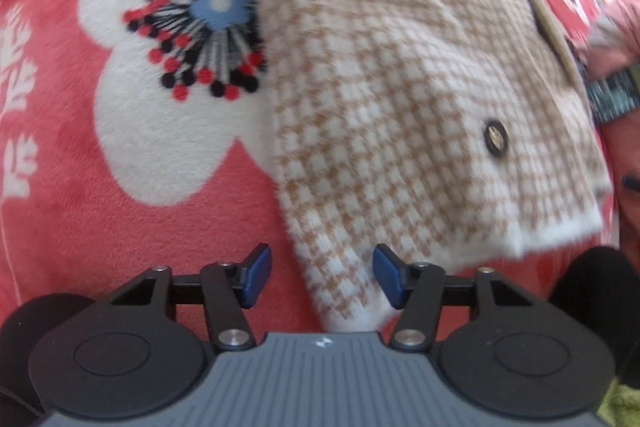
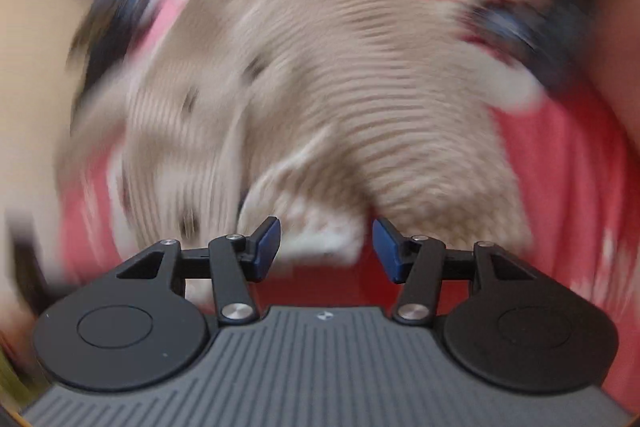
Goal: Fold clothes
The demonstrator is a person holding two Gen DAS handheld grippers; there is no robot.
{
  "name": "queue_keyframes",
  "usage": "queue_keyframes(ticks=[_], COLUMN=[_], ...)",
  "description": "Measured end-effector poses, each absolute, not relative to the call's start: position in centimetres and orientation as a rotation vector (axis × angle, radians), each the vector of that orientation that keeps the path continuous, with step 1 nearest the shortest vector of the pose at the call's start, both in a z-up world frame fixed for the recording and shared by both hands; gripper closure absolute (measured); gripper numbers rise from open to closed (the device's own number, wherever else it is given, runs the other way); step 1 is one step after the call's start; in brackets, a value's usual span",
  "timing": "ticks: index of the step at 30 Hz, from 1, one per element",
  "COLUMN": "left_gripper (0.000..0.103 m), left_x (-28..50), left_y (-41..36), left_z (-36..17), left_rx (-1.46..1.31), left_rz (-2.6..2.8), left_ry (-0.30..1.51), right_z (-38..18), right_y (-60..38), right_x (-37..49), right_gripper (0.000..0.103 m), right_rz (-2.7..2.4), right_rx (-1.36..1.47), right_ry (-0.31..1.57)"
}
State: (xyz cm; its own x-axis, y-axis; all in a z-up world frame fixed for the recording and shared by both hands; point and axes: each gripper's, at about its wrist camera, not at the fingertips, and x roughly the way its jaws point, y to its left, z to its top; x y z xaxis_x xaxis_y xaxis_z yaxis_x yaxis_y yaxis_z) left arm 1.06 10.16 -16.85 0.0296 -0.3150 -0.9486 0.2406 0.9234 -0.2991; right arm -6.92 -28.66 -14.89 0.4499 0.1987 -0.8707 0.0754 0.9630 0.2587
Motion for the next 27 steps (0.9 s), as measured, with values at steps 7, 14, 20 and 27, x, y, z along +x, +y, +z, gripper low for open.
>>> queue_keyframes(ticks=[7, 14, 20, 27], left_gripper=[0.052, 0.052, 0.051, 0.048], left_x=[0.7, -0.3, -2.7, -4.4], left_y=[11.5, 11.6, 12.7, 14.8], left_z=[-16.5, -16.2, -15.1, -17.1], left_rx=[-0.125, -0.113, -0.07, -0.27], left_rz=[-0.328, -0.283, -0.311, -0.35], left_ry=[1.481, 1.461, 1.379, 1.413], right_z=[-18.3, -22.0, -14.9, -15.6], right_y=[-18.5, -17.1, -23.4, -34.8], right_x=[-7.1, -4.4, -3.5, -7.1], right_gripper=[0.053, 0.069, 0.096, 0.1], right_rz=[0.496, 0.575, 0.29, -0.254], right_rx=[-0.693, -0.862, -0.213, 0.561], right_ry=[0.968, 0.952, 0.953, 0.802])
